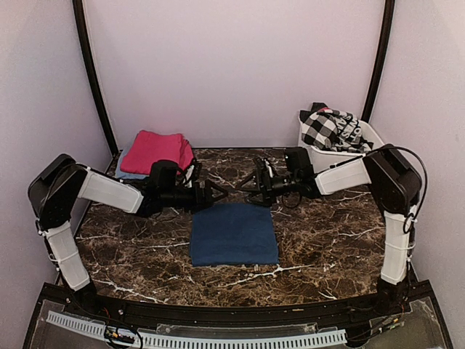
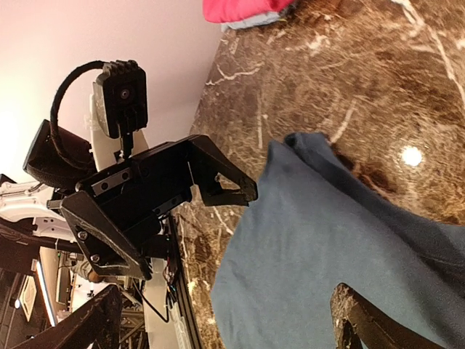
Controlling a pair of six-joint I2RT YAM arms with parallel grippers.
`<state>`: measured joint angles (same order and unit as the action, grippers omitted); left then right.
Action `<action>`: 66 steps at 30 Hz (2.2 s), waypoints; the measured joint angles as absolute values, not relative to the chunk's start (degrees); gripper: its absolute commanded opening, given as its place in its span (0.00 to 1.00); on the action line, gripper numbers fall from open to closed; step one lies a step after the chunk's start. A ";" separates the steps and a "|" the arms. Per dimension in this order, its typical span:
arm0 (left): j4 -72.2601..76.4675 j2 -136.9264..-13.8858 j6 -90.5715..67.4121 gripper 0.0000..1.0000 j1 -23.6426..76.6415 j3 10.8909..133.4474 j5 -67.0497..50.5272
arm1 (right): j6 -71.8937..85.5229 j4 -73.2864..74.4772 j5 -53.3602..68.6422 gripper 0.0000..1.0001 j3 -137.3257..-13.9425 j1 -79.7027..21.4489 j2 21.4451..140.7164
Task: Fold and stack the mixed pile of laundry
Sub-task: Adjust the square-folded T-shirt at the center of the board, then pick up the square-folded T-shirt from the center of the board.
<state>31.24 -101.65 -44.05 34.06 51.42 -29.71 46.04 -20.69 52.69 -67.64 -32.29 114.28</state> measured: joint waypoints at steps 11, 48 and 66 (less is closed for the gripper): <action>35.73 -111.04 -43.68 0.99 27.31 50.15 -30.61 | 45.06 -23.99 54.33 0.92 -68.45 -26.55 124.29; 1.37 -112.90 16.71 0.38 71.50 70.48 8.95 | 41.71 -4.84 43.75 0.81 -27.38 -24.43 77.23; 2.87 -121.23 19.18 0.00 70.35 76.23 5.26 | 47.86 -15.16 44.66 0.78 -22.06 -24.43 81.69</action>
